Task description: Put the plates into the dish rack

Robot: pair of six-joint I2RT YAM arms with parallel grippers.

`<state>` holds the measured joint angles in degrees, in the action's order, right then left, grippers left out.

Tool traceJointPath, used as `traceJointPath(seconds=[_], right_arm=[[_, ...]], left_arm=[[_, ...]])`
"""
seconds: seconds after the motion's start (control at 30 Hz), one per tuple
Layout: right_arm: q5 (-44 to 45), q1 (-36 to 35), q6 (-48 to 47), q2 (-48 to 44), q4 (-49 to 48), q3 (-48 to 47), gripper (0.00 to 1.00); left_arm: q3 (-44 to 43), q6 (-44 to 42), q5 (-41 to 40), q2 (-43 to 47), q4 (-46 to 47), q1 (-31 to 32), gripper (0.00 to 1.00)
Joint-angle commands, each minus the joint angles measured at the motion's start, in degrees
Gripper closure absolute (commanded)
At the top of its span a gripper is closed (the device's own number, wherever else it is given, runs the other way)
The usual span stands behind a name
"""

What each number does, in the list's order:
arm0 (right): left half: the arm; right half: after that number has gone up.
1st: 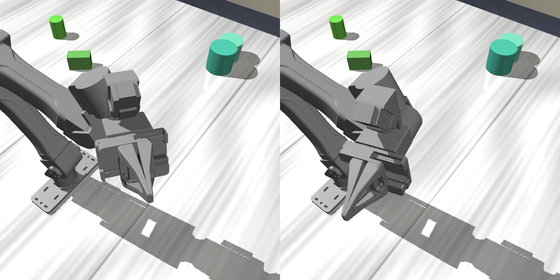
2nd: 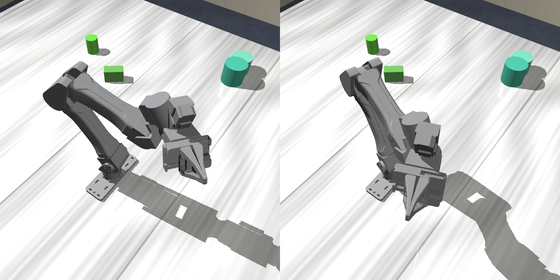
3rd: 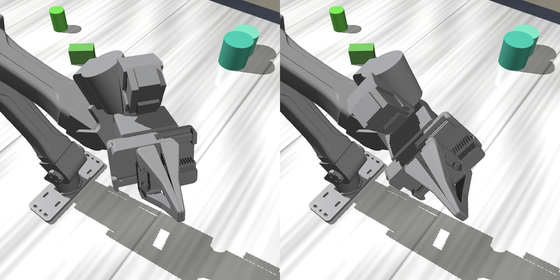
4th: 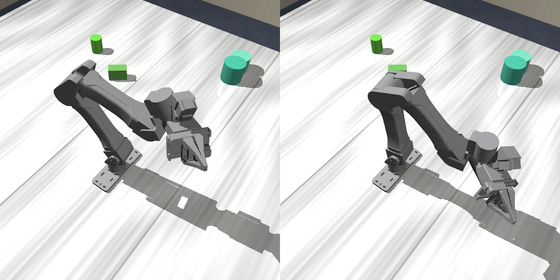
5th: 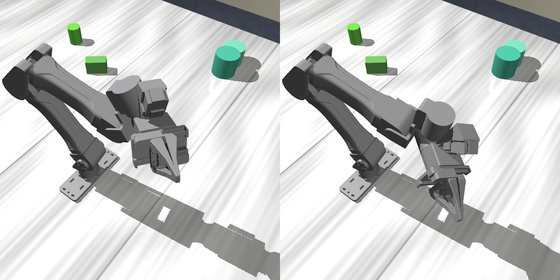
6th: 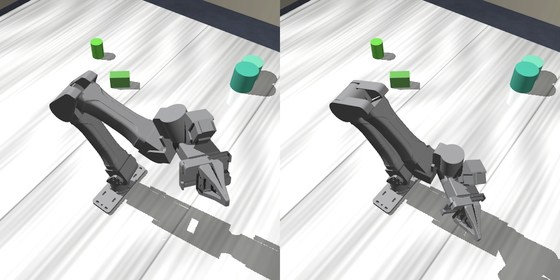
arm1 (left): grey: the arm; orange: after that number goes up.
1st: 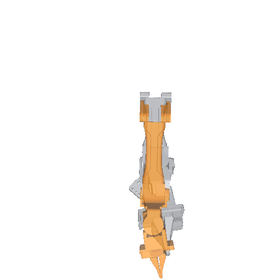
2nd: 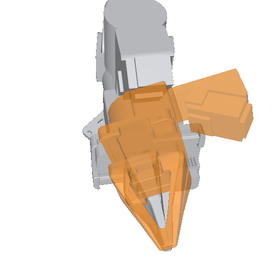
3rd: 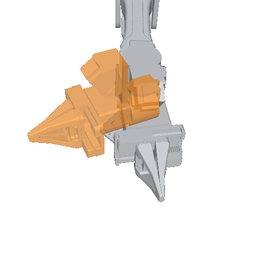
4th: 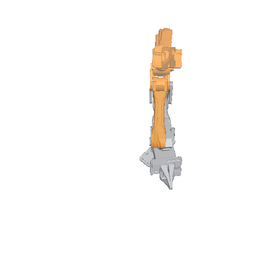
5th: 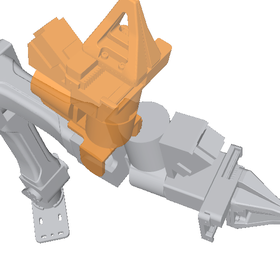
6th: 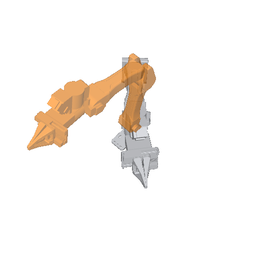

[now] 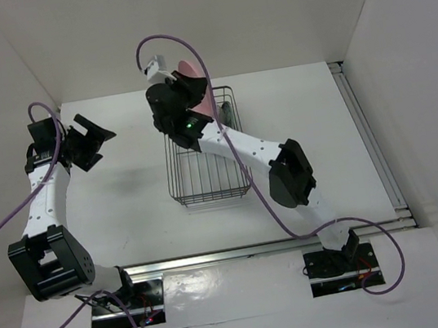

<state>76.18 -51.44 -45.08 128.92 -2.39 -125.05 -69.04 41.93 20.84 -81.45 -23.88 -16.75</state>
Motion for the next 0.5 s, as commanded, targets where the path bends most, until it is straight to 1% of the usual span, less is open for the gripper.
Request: traceJointPath(seconds=[0.0,0.13,0.2,0.37,0.43,0.47], right_arm=[[5.02,0.29,-4.92,-0.08,-11.84,-0.37,1.0],[5.56,0.82,-6.51,1.15,-14.91,-0.89,1.0],[7.22,0.82,-8.79,1.77,-17.11,-0.89,1.0],[9.77,0.82,-14.59,4.93,-26.06,-1.94,1.0],[11.7,0.82,-17.14,5.46,-27.39,-3.44,1.0],[11.71,0.82,-18.71,6.24,-31.06,-3.44,1.0]], left_arm=[[-2.68,-1.33,0.17,0.42,0.24,-0.3,0.0],[-2.68,-1.33,0.17,0.41,0.24,-0.3,0.0],[-2.68,-1.33,0.17,0.41,0.24,-0.3,0.0],[-2.68,-1.33,0.69,0.41,0.24,-0.3,0.0],[-2.68,-1.33,0.69,0.41,0.24,-0.3,0.0],[-2.68,-1.33,0.69,0.41,0.24,-0.3,0.0]])
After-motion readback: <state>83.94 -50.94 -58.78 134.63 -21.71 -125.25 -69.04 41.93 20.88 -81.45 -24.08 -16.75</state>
